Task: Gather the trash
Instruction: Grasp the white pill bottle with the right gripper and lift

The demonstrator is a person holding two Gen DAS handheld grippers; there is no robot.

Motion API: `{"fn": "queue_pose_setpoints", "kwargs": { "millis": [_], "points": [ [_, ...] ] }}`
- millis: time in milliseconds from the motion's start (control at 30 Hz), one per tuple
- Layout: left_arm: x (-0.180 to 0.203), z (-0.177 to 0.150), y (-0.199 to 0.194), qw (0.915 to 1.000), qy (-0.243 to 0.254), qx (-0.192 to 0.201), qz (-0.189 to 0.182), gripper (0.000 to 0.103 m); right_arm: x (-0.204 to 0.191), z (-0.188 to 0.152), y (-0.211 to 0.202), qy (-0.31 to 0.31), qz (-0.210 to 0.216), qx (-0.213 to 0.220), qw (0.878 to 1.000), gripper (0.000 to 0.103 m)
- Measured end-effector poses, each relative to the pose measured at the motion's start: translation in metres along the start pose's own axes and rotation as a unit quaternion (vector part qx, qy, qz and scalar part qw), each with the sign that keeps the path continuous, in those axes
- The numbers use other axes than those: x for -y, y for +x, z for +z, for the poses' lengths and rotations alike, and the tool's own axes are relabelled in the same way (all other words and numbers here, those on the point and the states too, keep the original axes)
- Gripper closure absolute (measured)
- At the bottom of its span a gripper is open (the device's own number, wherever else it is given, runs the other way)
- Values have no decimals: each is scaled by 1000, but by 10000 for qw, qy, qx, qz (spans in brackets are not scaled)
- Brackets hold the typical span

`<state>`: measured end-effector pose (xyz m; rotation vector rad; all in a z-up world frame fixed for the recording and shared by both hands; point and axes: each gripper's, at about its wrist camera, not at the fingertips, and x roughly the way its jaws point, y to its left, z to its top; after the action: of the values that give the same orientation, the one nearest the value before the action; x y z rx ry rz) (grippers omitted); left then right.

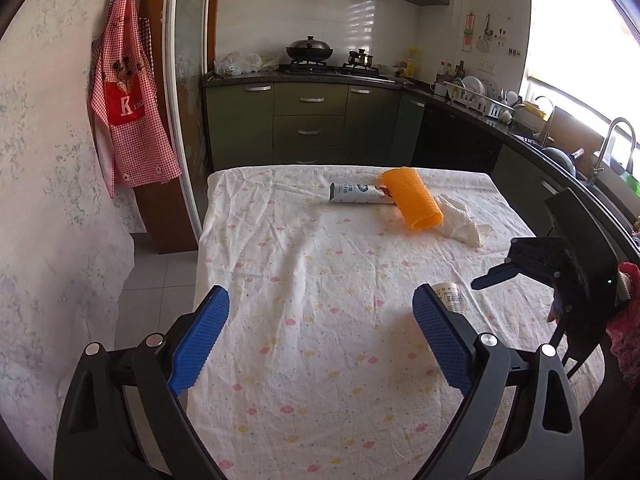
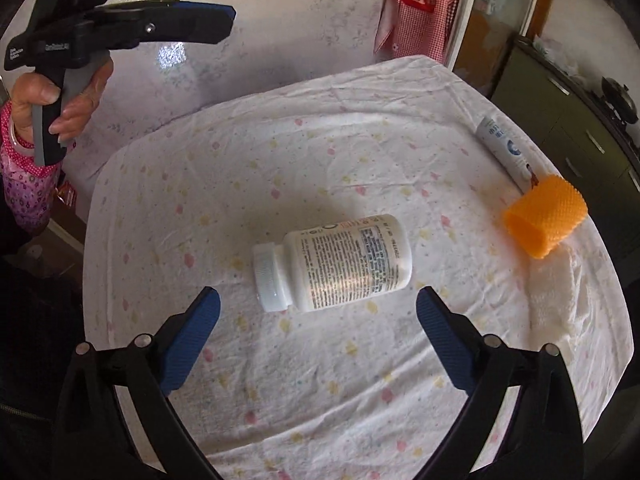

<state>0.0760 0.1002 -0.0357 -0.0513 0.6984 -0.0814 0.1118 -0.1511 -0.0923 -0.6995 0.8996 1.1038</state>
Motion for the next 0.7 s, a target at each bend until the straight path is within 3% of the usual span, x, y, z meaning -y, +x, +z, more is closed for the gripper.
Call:
{"fn": "queue_pose_setpoints", "kwargs": {
  "millis": [467,567,700],
  "points": [
    [-4,-8,18,9996,-87,-179,-176,11,14,18,21,6,383,-204,9991,9],
    [-3,-8,20,9996,-73,-204,-184,11,13,20,23,26,416,-173,9990,19],
    [-2,-7,22,9996,-52,-220,-183,11,17,19,21,194,294,-98,9993,19]
  ]
}}
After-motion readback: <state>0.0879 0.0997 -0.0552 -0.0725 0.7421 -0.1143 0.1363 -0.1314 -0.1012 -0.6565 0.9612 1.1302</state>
